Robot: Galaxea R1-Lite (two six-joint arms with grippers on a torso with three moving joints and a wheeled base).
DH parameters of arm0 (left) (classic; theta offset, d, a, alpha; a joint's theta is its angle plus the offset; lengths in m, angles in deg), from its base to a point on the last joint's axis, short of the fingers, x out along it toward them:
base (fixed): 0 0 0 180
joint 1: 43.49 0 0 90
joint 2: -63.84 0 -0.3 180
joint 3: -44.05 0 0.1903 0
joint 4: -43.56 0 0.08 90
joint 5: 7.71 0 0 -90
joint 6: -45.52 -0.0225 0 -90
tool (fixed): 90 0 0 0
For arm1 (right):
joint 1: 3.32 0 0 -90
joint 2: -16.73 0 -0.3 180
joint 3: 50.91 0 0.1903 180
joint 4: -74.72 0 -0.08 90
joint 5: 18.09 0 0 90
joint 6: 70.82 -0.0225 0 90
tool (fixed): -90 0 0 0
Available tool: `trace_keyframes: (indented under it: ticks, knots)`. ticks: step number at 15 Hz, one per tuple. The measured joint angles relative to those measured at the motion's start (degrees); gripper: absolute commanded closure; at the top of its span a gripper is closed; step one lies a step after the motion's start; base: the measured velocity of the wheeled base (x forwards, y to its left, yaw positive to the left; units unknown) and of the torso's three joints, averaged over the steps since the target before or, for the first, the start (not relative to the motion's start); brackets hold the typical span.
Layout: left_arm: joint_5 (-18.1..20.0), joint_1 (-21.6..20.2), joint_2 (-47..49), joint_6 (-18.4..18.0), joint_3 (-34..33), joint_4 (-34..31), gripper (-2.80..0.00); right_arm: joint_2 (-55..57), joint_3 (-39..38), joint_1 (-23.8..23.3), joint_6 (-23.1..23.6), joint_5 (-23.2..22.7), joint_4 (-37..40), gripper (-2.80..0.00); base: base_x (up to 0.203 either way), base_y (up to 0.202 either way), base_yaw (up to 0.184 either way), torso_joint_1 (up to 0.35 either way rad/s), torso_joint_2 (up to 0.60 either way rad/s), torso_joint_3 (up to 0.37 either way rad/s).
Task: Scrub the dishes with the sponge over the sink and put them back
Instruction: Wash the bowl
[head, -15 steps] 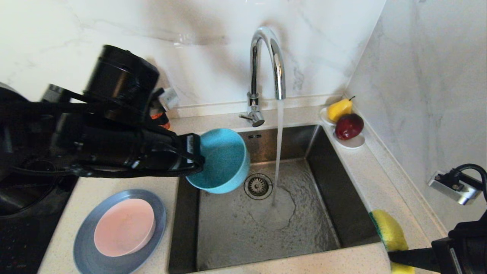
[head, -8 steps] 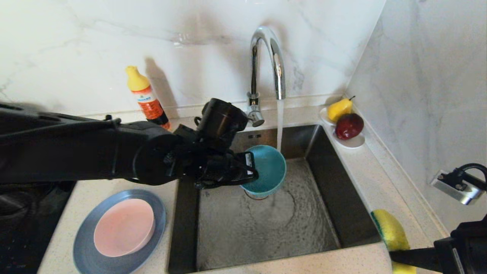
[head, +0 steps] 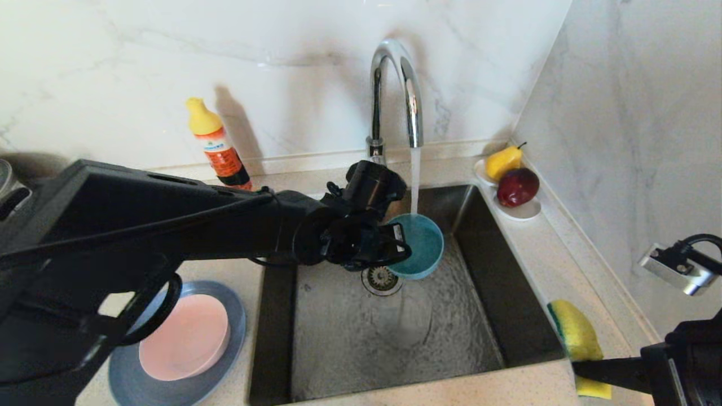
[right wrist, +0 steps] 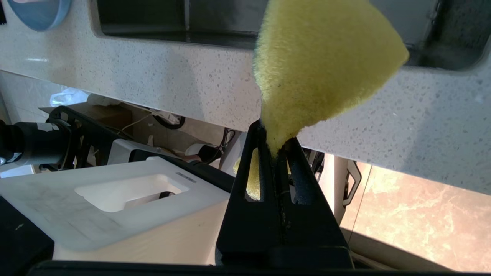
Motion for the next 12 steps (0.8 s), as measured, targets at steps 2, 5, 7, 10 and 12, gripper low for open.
trace_keyframes:
  ticks: [2, 5, 7, 10, 12]
  knots:
    - [-1.2, 0.0, 2.3, 1.4, 2.8, -0.2, 0.00, 0.3, 0.0, 0.0, 0.1, -0.1, 0.0, 0.00, 0.000, 0.000, 0.000, 0.000, 0.00, 0.000]
    - [-1.4, -0.1, 4.4, 1.9, 5.8, -0.1, 0.00, 0.6, 0.2, -0.5, 0.1, -0.3, -0.1, 0.00, 0.000, 0.000, 0.000, 0.000, 0.00, 0.000]
    - [-1.4, -0.1, 5.5, 2.5, 8.1, -0.5, 0.00, 0.8, 0.2, -0.9, 0.1, -0.4, -0.1, 0.00, 0.000, 0.000, 0.000, 0.000, 0.00, 0.000]
    - [-1.5, -0.2, 6.3, 3.0, 9.2, -0.7, 0.00, 0.9, 0.2, -1.2, 0.1, -0.4, -0.2, 0.00, 0.000, 0.000, 0.000, 0.000, 0.00, 0.000]
    - [-1.4, -0.2, 6.3, 3.4, 9.2, -0.9, 0.00, 0.9, 0.2, -1.2, 0.1, -0.4, -0.2, 0.00, 0.000, 0.000, 0.000, 0.000, 0.00, 0.000]
